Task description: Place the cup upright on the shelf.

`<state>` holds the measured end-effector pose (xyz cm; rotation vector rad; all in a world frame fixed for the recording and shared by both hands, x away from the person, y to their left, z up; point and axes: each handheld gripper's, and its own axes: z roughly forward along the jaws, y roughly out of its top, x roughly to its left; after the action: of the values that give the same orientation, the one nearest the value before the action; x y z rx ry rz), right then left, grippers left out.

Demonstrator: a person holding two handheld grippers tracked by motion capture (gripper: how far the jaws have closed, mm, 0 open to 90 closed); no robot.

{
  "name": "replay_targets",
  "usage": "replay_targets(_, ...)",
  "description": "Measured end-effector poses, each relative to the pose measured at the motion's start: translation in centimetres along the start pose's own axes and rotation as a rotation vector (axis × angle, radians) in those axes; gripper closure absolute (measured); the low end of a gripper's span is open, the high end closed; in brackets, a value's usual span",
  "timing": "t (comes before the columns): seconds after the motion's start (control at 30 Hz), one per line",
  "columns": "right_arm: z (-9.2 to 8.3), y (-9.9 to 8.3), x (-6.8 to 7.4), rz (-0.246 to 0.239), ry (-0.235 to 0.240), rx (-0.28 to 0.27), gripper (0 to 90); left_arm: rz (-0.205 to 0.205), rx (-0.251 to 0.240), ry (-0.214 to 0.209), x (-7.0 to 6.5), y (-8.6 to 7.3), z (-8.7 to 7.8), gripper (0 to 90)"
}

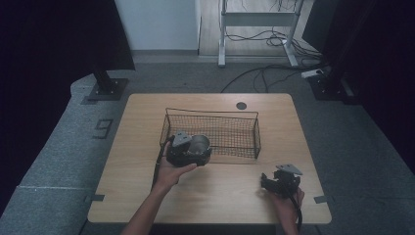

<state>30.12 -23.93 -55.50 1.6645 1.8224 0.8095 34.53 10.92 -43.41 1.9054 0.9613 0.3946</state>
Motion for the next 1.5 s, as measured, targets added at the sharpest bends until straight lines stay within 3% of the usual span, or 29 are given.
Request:
replay_targets(0.57, 0.0, 0.0, 0.0, -0.002, 0.0, -0.001, 12.8, 0.007, -0.008, 0.0, 0.1, 1.3, -0.1, 14.9)
replay_targets(1.5, 0.0, 0.0, 0.0, -0.001, 0.0, -0.001, 12.9, -0.005, 0.006, 0.014, 1.5, 3.6, 0.7, 14.9)
